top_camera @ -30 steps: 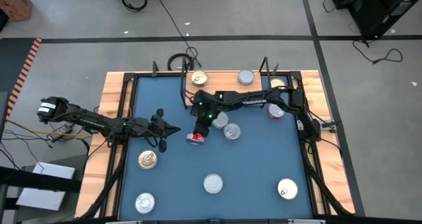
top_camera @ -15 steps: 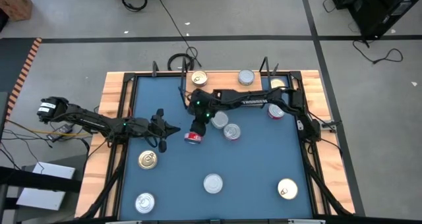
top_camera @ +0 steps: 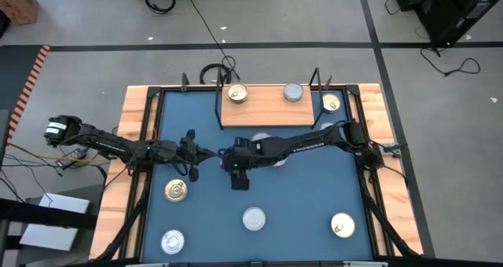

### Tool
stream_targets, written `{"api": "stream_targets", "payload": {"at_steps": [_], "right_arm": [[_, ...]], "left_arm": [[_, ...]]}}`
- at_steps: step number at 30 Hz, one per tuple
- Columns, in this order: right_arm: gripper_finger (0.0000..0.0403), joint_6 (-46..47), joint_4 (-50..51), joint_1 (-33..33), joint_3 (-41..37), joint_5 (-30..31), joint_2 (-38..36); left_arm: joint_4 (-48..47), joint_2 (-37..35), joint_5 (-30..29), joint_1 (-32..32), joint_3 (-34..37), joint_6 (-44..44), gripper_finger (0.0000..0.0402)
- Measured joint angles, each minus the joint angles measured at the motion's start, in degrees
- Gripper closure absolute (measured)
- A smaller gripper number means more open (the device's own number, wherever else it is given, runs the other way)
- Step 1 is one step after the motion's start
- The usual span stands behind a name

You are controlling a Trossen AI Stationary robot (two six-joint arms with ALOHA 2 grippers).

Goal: Stack canned seafood by type on shelf
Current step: Put the red tuna can on the shelf

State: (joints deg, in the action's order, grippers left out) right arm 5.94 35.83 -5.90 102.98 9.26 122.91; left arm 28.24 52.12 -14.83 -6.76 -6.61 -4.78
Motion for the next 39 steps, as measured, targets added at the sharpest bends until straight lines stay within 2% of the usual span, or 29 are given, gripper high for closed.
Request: {"api": "stream_targets", "payload": {"at_steps": [3,5,11,16,22,29,35,39], "right_arm": [[0.0091,0.74,0.73,-0.06,-0.33,3.89,0.00],[0.0095,0.82,0.95,0.33,-0.33,4.43,-0.02],[0.0105,1.38,-0.55,1.59,-0.33,-0.32,1.88],[0.0114,1.58,-0.63,1.63,-0.35,-0.98,2.82],[0.0161,2.01,-1.14,1.87,-0.35,-0.50,2.81],[0.0254,1.48,-0.99,1.92,-0.35,-1.85,2.80],[0.0258,-0.66,-0.59,1.91,-0.35,-2.40,2.08],[0.0258,-4.25,3.01,1.01,1.22,2.92,0.09]], "left_arm": [[-0.08,0.00,-0.01,0.00,0.00,0.00,0.0396],[-0.08,-0.01,-0.02,0.00,0.00,0.00,0.0396],[-0.13,-0.02,-0.04,0.00,0.00,0.00,0.0396],[-0.96,-0.02,-0.56,0.00,0.00,0.14,0.0396],[-1.41,0.00,-1.04,0.00,0.00,0.22,0.0396],[-1.59,0.00,-1.18,0.00,0.00,0.17,0.0396],[-1.59,0.00,-1.22,0.00,0.00,0.20,0.0396],[-1.59,0.00,-1.25,0.00,0.00,0.20,0.0396]]}}
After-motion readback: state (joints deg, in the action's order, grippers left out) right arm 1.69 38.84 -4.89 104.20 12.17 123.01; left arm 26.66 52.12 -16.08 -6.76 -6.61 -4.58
